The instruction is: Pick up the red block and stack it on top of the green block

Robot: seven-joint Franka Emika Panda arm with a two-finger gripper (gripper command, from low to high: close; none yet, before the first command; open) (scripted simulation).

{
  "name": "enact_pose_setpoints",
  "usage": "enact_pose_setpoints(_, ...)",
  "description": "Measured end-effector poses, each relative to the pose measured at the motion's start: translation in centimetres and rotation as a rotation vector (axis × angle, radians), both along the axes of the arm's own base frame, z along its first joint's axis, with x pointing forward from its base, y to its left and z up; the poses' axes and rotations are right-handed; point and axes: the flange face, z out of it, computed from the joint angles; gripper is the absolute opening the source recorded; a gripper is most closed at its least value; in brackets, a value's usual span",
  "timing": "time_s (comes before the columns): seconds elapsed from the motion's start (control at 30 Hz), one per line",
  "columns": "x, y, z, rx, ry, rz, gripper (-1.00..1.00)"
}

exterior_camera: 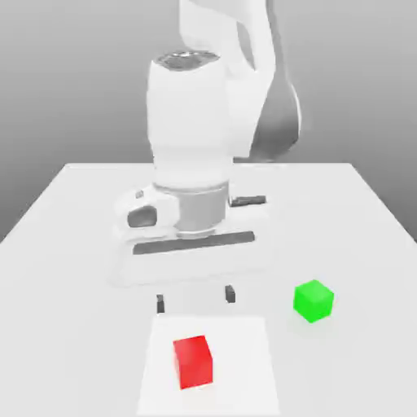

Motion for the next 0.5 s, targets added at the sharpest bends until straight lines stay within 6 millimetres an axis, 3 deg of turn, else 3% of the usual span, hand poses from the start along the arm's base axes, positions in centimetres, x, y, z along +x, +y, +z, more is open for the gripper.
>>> enact_pose_setpoints(0.2,-0.9,-0.1,-7.7,-0.009,0.042,0.017,0.00)
enact_pose_setpoints(0.23,-1.0,-0.1,-8.6,-0.009,0.043,0.017,-1.00)
enact_pose_setpoints(0.43,-1.0,-0.1,-9.0,-0.009,0.044,0.017,-1.00)
enact_pose_setpoints(0.5,-0.9,-0.1,-7.9,-0.009,0.043,0.017,-1.00)
